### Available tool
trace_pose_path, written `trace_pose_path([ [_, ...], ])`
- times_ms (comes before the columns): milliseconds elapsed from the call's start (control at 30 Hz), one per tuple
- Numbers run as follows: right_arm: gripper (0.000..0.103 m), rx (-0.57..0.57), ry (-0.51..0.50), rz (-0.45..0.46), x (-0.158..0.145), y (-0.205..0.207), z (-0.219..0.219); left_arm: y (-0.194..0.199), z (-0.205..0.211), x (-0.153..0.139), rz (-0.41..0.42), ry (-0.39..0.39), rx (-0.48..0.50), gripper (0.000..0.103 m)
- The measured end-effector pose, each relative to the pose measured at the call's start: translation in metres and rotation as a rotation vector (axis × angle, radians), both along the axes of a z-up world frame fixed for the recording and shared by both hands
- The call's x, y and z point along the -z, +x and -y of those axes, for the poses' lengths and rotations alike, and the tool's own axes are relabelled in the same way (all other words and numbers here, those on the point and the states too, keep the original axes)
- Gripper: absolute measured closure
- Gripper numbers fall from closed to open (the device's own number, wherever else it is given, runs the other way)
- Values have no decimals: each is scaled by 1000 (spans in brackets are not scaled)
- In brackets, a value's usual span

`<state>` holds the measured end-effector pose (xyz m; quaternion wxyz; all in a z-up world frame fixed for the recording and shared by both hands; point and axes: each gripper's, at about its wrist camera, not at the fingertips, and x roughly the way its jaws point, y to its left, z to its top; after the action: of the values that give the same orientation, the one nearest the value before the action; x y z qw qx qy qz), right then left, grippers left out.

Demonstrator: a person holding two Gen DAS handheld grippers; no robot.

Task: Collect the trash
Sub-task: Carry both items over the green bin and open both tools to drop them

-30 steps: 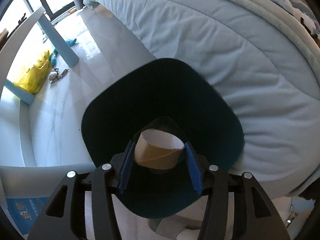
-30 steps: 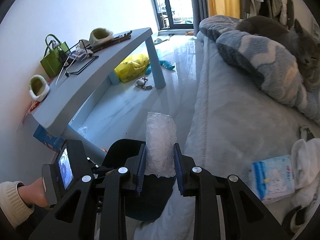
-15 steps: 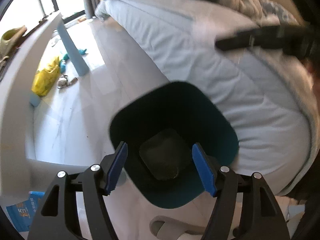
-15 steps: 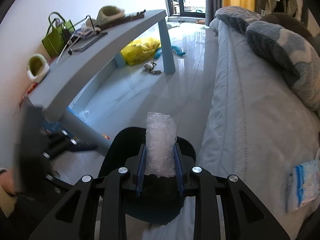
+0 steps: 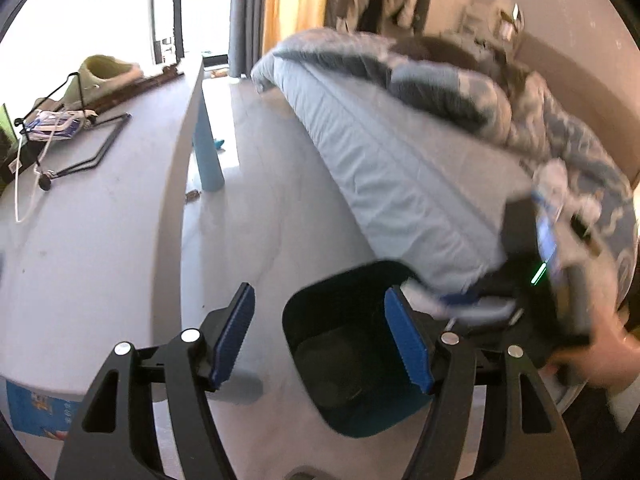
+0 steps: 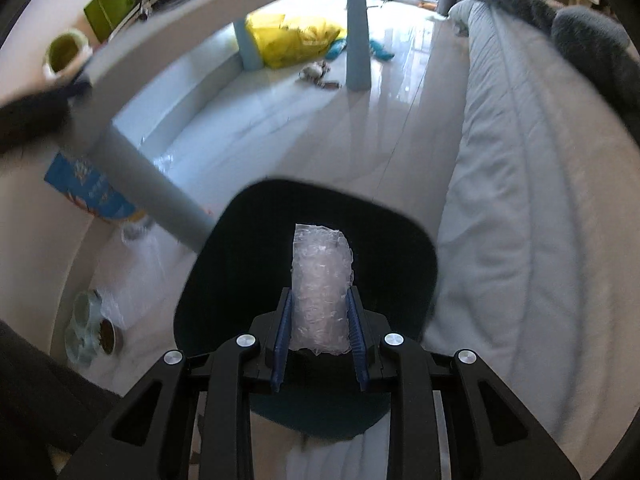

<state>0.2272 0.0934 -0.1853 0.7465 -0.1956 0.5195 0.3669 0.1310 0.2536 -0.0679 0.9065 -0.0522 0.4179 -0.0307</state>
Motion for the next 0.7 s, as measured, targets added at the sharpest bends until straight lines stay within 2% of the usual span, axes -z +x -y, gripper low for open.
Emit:
trace_pose_path([
  [367, 74, -51, -95, -40, 38, -21, -15, -6, 8, -55, 129, -97, -17, 32],
  [433, 68, -52, -109, -40, 42, -24, -13, -4, 12, -64, 148, -115, -15, 32],
  [500, 53, -51, -109, -34, 41, -26, -9, -2, 17, -75, 170, -132, -11, 32],
  [567, 48, -50, -92, -36, 38, -28, -6, -1, 22, -84, 187, -127, -13, 31],
  [700, 45, -74, -54, -18, 22, -36, 1, 0, 34, -102, 231, -120, -7, 28],
])
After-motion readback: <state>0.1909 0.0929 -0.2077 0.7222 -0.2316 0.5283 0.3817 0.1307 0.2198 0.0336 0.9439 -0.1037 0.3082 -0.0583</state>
